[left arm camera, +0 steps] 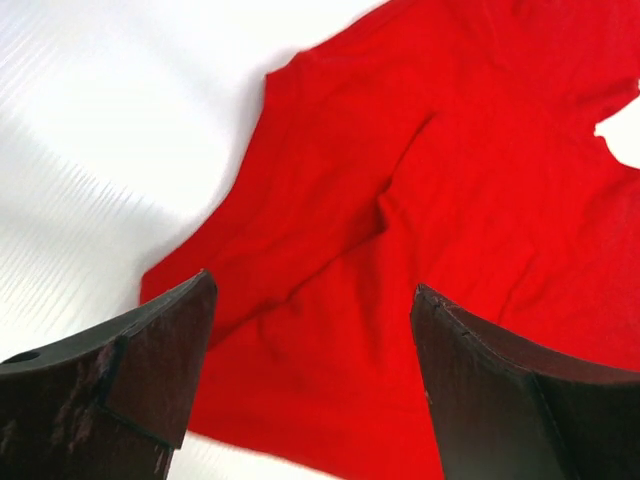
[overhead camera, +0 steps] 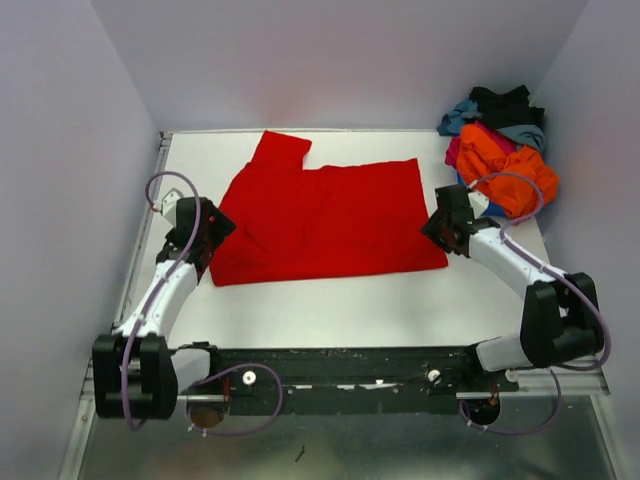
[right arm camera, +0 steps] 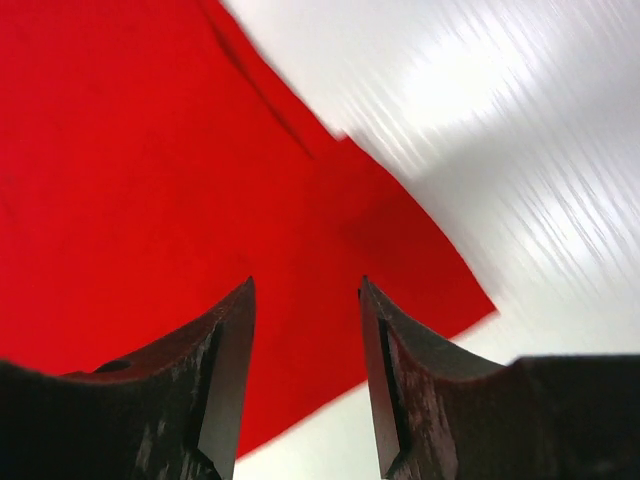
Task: Fold and stack the t-shirts
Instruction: Grap the side of the flattened tshirt furthest away from the robot with both arms
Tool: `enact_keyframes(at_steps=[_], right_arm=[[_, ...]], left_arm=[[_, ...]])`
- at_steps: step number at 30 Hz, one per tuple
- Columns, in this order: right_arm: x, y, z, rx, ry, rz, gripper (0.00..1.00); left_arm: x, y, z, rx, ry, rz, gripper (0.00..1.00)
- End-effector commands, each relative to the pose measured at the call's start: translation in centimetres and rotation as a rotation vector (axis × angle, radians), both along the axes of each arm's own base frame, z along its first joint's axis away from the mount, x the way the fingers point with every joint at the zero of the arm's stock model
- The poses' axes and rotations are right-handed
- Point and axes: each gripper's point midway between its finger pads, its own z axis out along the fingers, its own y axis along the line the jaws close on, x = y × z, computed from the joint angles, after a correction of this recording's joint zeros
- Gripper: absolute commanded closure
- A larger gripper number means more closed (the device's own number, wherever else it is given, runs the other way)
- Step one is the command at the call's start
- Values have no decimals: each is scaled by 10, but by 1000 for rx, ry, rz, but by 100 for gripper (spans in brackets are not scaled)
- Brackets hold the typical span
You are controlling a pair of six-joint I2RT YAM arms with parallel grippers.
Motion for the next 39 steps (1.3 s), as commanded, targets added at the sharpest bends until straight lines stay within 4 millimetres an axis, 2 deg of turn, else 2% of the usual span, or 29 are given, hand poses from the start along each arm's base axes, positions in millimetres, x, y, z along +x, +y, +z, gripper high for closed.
enact_keyframes(at_steps=[1, 4, 7, 12, 20, 24, 26, 29, 30, 39], right_arm=[[-41, -3, -13, 67, 31, -70, 45], [-62, -3, -25, 96, 61, -76, 46], [-73, -7, -35, 92, 65, -91, 48], [-65, -9, -41, 75, 74, -110, 49], [-60, -11, -53, 70, 109, -158, 55], [-63, -10, -59, 77, 127, -165, 63], [-67, -12, -59, 77, 120, -176, 82], [-71, -14, -58, 74, 119, -183, 97], [-75, -15, -58, 74, 125, -184, 99], [-109, -10, -60, 131, 169, -154, 99]], left_arm=[[-48, 5, 0, -22, 1, 71, 10], [-71, 2, -11, -46, 28, 69, 11], [-85, -1, -24, -72, 66, 76, 12], [-101, 6, -42, -102, 117, 180, 12], [-105, 10, -46, -92, 105, 198, 12], [-106, 10, -47, -90, 116, 198, 12], [-107, 10, -47, -90, 119, 199, 12], [-107, 10, -47, -87, 121, 197, 12], [-109, 10, -49, -86, 132, 197, 12], [-124, 8, -63, -131, 211, 254, 14]])
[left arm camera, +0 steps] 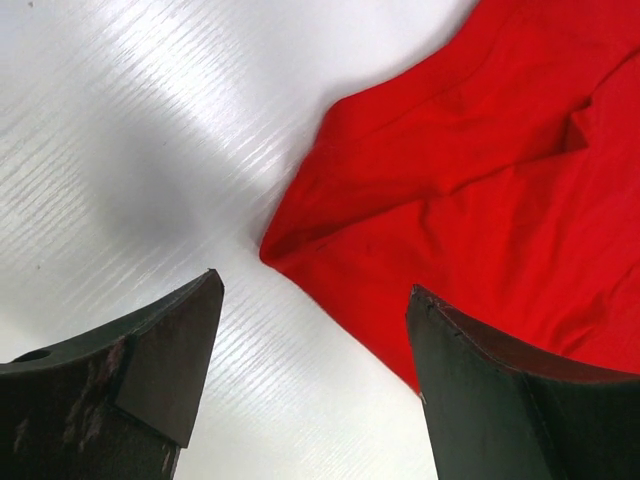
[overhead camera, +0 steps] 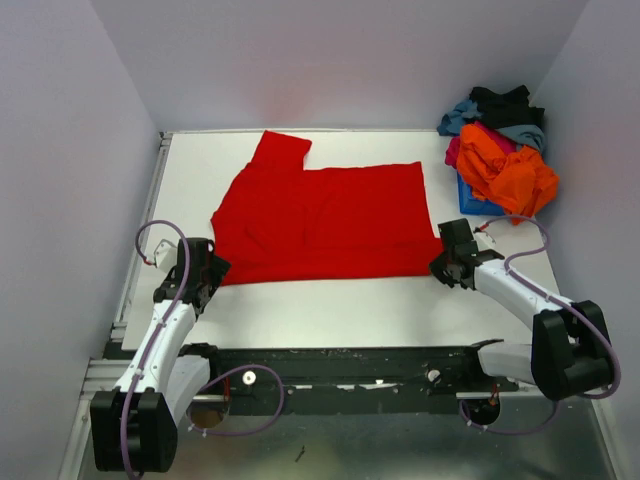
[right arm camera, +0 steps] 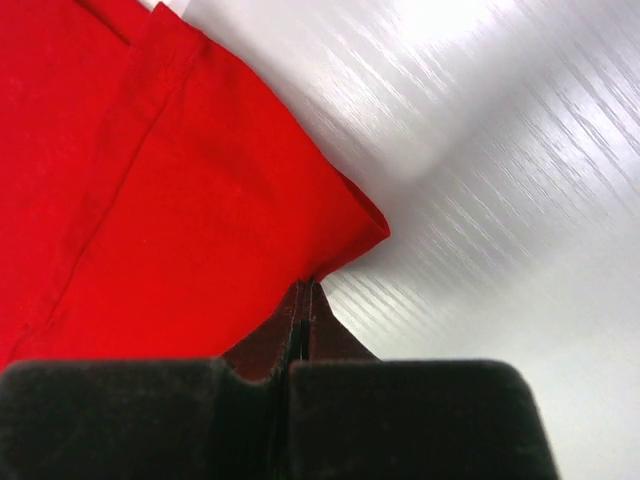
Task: Fold and stack the t-shirts
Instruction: Grap the side of the flattened tshirt furthest away from the robot with both arms
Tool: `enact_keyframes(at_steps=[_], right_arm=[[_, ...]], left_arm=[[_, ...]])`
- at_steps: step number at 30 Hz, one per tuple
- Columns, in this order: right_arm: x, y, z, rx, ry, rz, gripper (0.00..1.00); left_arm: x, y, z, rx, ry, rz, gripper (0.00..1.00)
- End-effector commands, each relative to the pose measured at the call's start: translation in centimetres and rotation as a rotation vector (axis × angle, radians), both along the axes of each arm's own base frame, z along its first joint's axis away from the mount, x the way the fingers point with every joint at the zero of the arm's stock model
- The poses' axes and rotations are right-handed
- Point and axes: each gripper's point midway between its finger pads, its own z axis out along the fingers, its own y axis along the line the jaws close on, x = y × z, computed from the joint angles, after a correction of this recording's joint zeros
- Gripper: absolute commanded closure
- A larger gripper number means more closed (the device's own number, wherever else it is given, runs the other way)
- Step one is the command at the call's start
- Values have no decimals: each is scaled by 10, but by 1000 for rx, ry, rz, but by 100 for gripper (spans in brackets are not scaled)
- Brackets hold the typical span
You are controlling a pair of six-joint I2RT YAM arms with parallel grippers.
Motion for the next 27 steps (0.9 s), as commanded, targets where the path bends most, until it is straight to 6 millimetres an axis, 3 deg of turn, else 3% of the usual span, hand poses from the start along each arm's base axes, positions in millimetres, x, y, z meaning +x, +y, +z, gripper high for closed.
enact_keyframes(at_steps=[1, 4, 10, 13, 20, 25, 27], right_arm=[[-27, 0, -4, 19, 55, 1, 99], [-39, -1, -3, 21, 76, 11, 99], [-53, -3, 0, 15, 95, 30, 99], [-54, -5, 0, 8, 92, 36, 99], [-50, -3, 2, 8, 80, 52, 99], [-51, -4, 0, 0, 95, 53, 99], [-52, -5, 0, -2, 99, 51, 99]], left_arm=[[-14, 3, -11, -6, 73, 48, 15], [-15, 6, -11, 8, 73, 62, 18], [-9, 8, -14, 18, 58, 63, 35], [-6, 11, -18, 40, 64, 65, 41], [5, 10, -34, 52, 106, 38, 46], [10, 8, -42, 51, 132, 21, 70], [9, 9, -45, 55, 147, 19, 90]])
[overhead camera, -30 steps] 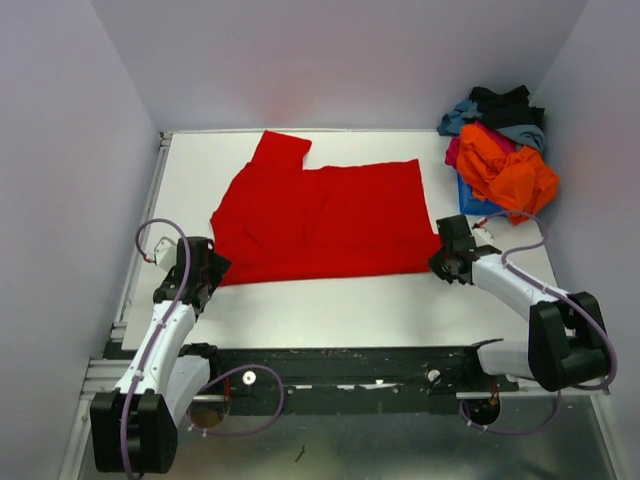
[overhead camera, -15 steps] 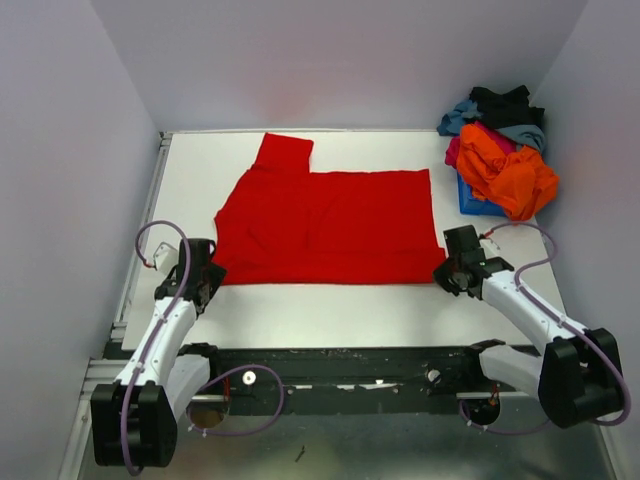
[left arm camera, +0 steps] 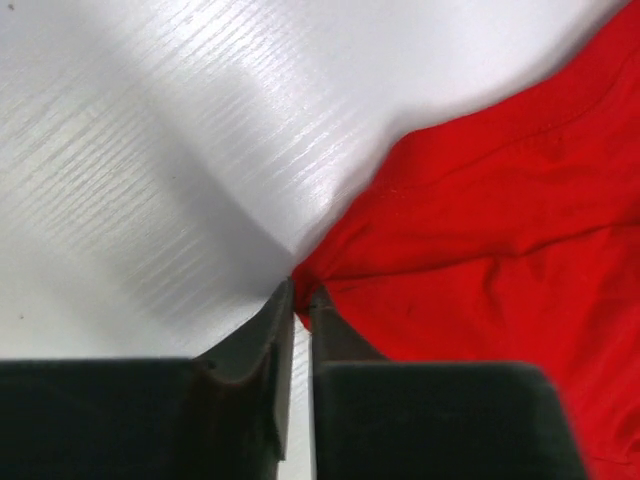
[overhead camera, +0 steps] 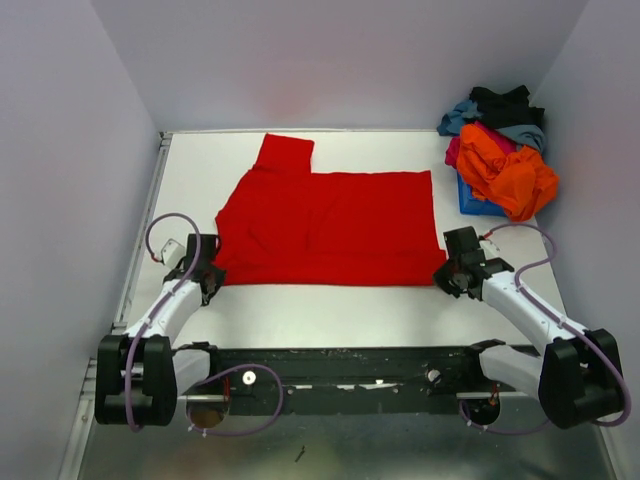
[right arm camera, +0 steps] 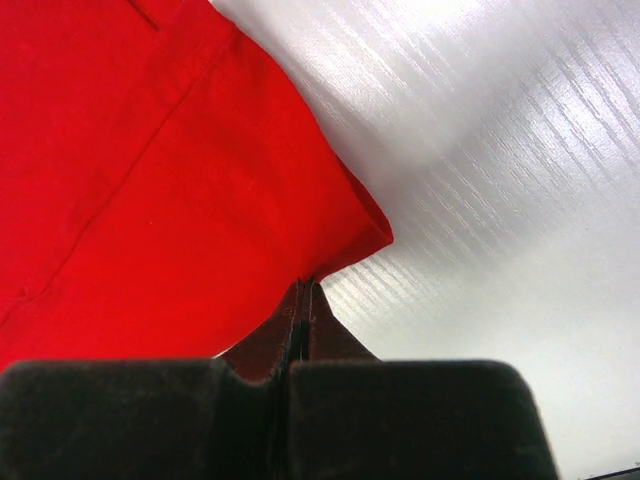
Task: Fold and stack the t-shirts
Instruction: Grap the side of the flattened tshirt furthest away from the robot with both arms
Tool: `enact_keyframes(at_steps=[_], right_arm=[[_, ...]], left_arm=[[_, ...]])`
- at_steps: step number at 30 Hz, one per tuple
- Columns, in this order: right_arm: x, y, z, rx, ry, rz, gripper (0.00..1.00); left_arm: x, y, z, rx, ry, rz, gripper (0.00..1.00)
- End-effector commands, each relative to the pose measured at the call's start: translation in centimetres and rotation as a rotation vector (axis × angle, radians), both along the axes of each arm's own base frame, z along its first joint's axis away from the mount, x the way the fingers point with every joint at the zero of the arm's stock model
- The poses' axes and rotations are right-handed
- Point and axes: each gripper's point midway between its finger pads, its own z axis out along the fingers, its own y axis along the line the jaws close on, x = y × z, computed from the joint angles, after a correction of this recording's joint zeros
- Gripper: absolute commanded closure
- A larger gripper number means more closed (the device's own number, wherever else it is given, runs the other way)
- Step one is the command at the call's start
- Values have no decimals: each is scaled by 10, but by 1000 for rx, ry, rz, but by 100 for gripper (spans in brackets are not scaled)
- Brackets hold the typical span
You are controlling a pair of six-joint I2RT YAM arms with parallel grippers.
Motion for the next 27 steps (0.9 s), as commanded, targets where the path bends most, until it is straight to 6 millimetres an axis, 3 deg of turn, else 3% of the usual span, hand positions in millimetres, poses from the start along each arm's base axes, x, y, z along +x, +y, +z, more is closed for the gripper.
enact_keyframes(at_steps=[1, 13, 22, 23, 25, 26, 27], right_arm=[[-14, -4, -8, -26, 57, 13, 99], [-45, -9, -11, -41, 190, 3, 99], [-61, -9, -4, -12, 162, 7, 98], [-59, -8, -1, -9, 143, 16, 89], [-53, -9, 5, -17, 100, 33, 58], [-47, -13, 12, -44, 72, 31, 39], [-38, -17, 24, -67, 32, 31, 29]], left_arm=[[3, 2, -2, 25, 14, -10, 100], [-29, 12, 23, 56, 39, 25, 100], [-58, 2, 14, -16, 69, 50, 100], [-60, 3, 14, -14, 66, 56, 94], [-54, 4, 20, -3, 23, 46, 48], [-48, 4, 27, 5, -4, 33, 32], [-41, 5, 37, 12, -36, 18, 20]])
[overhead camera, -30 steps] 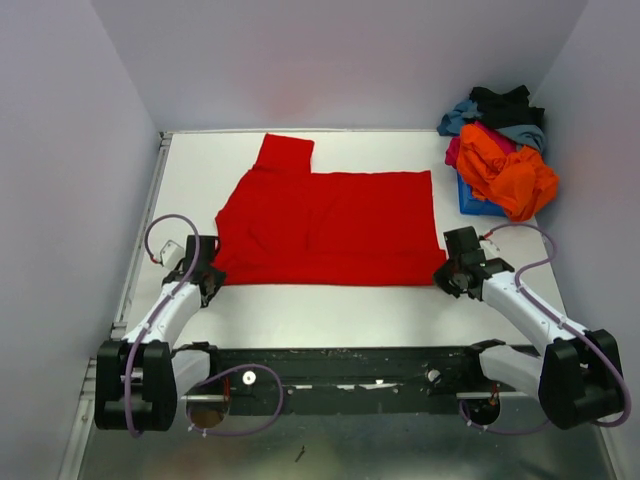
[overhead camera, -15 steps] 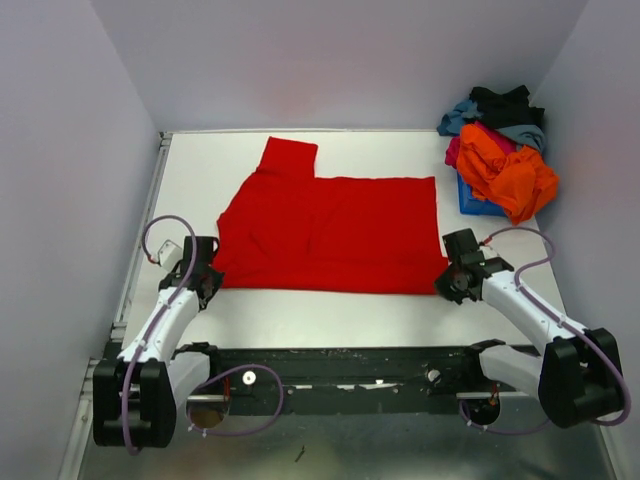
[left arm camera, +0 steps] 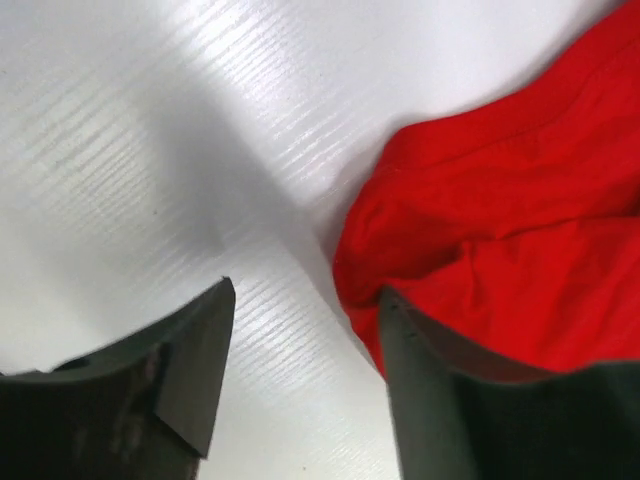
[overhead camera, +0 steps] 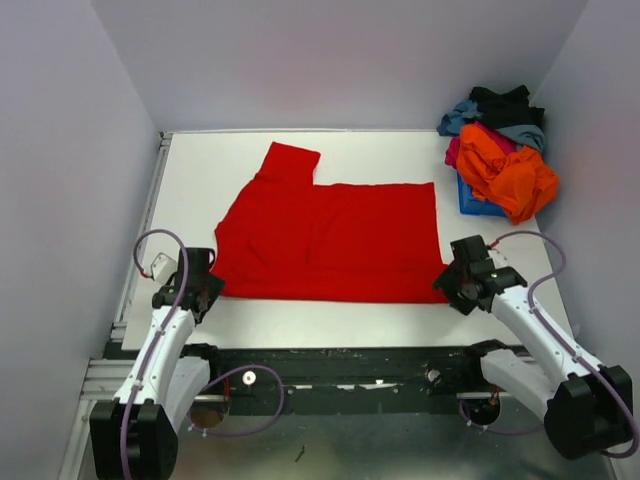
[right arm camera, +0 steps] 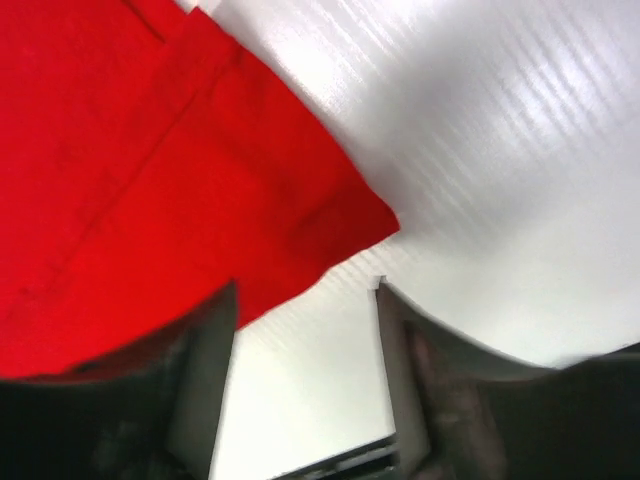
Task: Fold and stack the t-shirts
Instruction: Grap the side of the flattened tshirt furthest away from the robot with both arms
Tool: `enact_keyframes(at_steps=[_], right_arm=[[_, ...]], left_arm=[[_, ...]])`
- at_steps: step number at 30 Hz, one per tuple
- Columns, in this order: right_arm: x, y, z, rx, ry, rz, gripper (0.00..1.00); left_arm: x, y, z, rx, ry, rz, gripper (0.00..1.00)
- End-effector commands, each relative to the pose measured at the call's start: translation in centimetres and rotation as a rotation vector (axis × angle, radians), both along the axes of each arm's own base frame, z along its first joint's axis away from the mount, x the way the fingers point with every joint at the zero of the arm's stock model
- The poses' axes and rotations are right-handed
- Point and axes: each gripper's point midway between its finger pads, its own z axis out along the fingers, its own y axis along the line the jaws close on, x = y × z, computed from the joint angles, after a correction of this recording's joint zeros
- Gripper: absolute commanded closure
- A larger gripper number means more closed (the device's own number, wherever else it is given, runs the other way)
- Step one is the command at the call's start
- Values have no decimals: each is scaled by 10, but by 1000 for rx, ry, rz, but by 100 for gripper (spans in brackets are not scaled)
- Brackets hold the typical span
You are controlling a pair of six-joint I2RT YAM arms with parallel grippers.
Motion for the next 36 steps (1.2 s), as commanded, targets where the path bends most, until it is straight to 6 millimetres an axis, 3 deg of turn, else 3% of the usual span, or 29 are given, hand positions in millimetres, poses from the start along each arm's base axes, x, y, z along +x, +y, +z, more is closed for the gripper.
enact_keyframes(at_steps=[1, 2, 7, 9, 12, 15, 16, 20, 22, 26, 29, 33, 34, 36], right_arm=[[14, -14, 28, -93, -86, 21, 22], [22, -21, 40, -136, -123, 19, 21], [70, -19, 100, -225, -316, 165, 23], [91, -8, 117, -221, -404, 231, 24], [110, 0, 128, -226, -451, 281, 25], [125, 1, 139, -244, -475, 284, 27], [132, 4, 141, -246, -489, 300, 28], [159, 9, 139, -250, -474, 297, 35], [170, 14, 133, -231, -449, 286, 38], [197, 24, 120, -201, -450, 271, 40], [225, 30, 115, -240, -453, 324, 39], [263, 24, 105, -342, -400, 360, 39], [274, 22, 112, -367, -406, 360, 39], [288, 21, 108, -381, -375, 381, 39]], left_arm=[[12, 2, 25, 29, -80, -34, 12], [20, 4, 39, 50, -114, -51, 2], [56, 30, 114, 245, -224, -73, 1], [77, 28, 135, 285, -269, -148, 1], [92, 33, 151, 333, -242, -167, 1], [100, 40, 158, 376, -212, -176, 1], [109, 33, 160, 365, -242, -221, 1], [155, -25, 164, 174, -463, -448, 1], [178, -39, 158, 117, -532, -470, 1], [233, -45, 143, 95, -528, -469, 5], [281, -70, 142, 82, -546, -528, 6], [337, -95, 141, 168, -488, -584, 5], [348, -99, 132, 179, -459, -602, 5], [370, -103, 123, 180, -436, -622, 5]])
